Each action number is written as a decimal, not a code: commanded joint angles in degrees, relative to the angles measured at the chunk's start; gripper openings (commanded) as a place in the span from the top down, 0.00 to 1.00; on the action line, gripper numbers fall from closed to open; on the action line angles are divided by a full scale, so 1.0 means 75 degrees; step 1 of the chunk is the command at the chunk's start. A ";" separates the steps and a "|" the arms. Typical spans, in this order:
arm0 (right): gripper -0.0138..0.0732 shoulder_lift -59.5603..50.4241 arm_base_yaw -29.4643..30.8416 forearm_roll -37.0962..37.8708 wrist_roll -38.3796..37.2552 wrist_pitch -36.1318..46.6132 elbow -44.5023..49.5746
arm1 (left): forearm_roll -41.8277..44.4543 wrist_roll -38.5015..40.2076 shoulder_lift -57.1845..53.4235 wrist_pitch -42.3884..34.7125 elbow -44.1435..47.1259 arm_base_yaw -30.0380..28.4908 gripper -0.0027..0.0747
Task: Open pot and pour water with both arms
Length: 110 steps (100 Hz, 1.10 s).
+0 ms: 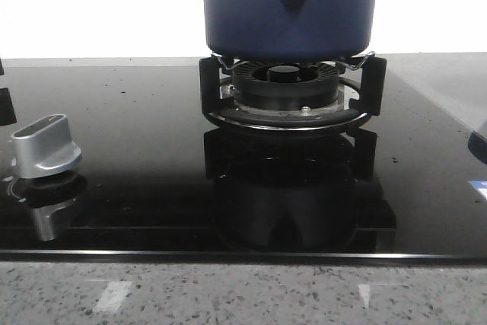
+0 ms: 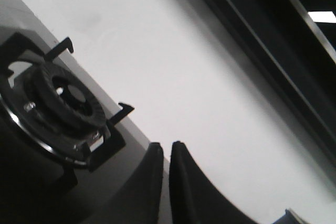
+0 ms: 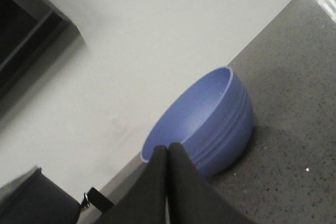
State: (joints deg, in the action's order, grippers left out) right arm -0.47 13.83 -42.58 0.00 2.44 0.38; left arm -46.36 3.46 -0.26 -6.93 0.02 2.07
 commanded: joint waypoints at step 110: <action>0.43 0.2144 -0.0822 0.3663 0.2104 -0.3301 -0.4146 | -0.4323 -1.1345 0.4141 0.4408 -0.3965 0.1612 0.47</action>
State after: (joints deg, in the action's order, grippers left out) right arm 14.47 7.85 -15.24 14.96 -27.42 -28.67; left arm -70.24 -74.40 28.71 27.83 -27.70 12.69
